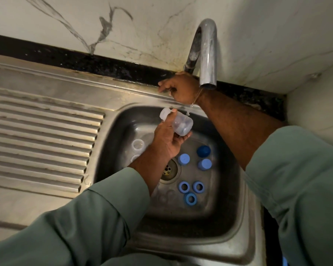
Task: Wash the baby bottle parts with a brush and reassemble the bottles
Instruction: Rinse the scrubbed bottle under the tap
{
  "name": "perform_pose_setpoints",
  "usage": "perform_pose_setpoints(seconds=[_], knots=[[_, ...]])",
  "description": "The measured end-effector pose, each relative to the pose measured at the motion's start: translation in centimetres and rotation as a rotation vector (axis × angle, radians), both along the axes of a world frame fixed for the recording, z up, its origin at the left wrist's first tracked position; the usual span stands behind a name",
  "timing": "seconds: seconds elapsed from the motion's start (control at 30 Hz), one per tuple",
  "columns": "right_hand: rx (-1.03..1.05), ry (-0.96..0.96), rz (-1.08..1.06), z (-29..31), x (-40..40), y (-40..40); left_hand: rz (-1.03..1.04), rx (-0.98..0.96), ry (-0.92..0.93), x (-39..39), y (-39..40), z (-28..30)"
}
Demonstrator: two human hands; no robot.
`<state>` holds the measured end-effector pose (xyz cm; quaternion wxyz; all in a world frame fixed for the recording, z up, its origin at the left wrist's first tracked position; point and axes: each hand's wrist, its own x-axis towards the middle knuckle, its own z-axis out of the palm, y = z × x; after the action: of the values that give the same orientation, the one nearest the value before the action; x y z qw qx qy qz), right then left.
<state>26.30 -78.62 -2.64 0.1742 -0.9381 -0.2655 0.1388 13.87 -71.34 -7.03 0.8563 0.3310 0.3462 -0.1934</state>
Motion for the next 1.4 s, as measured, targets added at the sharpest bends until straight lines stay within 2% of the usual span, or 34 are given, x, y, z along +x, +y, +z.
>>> perform_pose_setpoints(seconds=[0.23, 0.47, 0.63, 0.73, 0.9, 1.03, 1.23, 1.4], knots=[[0.050, 0.026, 0.025, -0.1, 0.2, 0.0, 0.065, -0.123, 0.015, 0.2, 0.4, 0.0], [0.065, 0.051, 0.000, -0.5, 0.3, 0.0, -0.075, 0.081, 0.001, 0.1, -0.3, 0.3], [0.100, 0.045, -0.002, -0.6, 0.3, 0.0, -0.275, 0.098, 0.077, -0.9, 0.0, 0.0], [0.103, 0.050, -0.005, -0.6, 0.3, 0.0, -0.351, 0.157, 0.053, -1.0, 0.7, -0.3], [0.105, 0.039, -0.009, -0.7, 0.4, -0.1, -0.367, 0.393, -0.070, -1.1, 1.5, -0.4], [0.122, 0.038, -0.002, -0.6, 0.4, 0.0, -0.352, 0.627, -0.309, -1.4, 1.8, -0.4], [0.128, 0.032, 0.009, -0.6, 0.4, -0.1, -0.490, 1.104, -0.508, -1.6, 2.7, 0.0], [0.117, 0.020, 0.020, -0.4, 0.4, -0.1, -0.574, 1.320, -0.716, -2.0, 3.5, -0.1]])
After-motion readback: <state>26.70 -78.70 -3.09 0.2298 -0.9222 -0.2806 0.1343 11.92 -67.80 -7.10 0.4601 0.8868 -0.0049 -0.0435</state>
